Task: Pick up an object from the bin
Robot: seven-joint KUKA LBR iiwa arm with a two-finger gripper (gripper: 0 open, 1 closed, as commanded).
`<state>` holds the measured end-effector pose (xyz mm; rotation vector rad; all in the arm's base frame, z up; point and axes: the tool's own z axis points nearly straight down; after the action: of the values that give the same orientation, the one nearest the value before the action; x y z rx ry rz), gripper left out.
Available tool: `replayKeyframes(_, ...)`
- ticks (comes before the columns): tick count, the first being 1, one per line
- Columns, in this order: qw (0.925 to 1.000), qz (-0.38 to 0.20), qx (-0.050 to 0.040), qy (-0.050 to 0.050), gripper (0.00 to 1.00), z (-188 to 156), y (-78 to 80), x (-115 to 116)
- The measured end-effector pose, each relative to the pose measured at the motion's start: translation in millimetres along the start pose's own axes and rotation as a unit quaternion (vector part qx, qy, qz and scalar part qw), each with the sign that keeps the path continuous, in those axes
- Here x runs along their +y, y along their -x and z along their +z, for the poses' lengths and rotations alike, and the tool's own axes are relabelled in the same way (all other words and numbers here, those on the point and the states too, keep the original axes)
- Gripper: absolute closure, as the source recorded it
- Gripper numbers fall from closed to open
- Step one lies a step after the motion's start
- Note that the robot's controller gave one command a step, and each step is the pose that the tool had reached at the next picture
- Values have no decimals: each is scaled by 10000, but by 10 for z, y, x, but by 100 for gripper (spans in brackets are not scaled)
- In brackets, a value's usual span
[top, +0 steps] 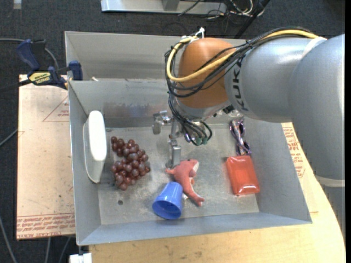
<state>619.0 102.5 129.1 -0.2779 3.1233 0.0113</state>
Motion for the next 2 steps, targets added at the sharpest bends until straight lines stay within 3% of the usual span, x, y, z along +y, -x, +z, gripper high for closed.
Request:
replayKeyframes(1, 10000, 32, 45, -34, 0, 242, -187, 50)
replayKeyframes(2, 9962, -866, -11, 10, 100, 480, -219, 760)
